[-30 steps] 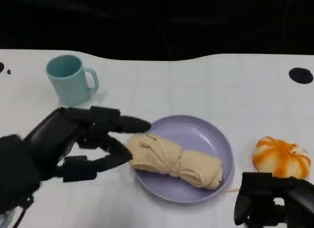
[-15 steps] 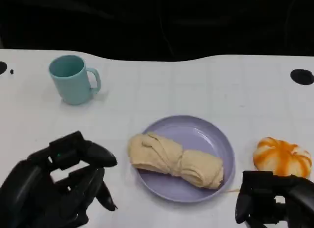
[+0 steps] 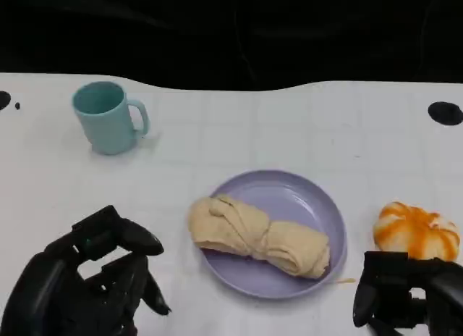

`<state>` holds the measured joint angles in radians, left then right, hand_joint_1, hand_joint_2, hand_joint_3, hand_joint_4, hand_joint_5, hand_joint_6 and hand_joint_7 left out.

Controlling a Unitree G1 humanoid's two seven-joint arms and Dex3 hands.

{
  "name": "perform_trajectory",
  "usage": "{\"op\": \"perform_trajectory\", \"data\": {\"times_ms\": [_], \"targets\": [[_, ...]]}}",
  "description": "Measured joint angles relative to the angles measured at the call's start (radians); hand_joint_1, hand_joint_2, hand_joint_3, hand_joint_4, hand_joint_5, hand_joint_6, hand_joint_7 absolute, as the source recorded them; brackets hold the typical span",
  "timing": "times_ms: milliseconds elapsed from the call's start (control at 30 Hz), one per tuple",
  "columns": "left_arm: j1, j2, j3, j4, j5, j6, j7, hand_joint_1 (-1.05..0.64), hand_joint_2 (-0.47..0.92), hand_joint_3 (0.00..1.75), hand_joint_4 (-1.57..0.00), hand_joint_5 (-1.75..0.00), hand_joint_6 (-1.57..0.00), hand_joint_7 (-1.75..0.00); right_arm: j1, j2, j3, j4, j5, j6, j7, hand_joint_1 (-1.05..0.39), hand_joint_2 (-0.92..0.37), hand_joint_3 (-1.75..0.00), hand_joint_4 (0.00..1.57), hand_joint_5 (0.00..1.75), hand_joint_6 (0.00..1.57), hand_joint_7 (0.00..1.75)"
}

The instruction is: Grasp the towel on the left side of the plate with the left hand and place it into the plate.

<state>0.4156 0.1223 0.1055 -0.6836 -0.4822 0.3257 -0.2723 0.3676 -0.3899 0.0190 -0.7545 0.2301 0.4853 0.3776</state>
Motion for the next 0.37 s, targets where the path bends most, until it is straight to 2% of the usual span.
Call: {"op": "perform_trajectory", "data": {"times_ms": [167,367], "targets": [[-0.003,0.007,-0.015,0.033,0.01,-0.041,-0.021,-0.27,0.58,1.08,-0.79,-1.69,-0.71,-1.45,0.0,0.006,0.0,0.033,0.0,-0.044,0.0,-0.05,-0.53,-1.2,0.73,1.75,0.64,1.5],[-0.003,0.028,-0.022,0.045,0.041,-0.05,-0.023,-0.3,0.62,0.93,-0.81,-1.61,-0.77,-1.33,0.001,0.007,0.001,0.061,-0.002,-0.089,0.011,-0.04,-0.53,-1.22,0.73,1.75,0.64,1.51]]}}
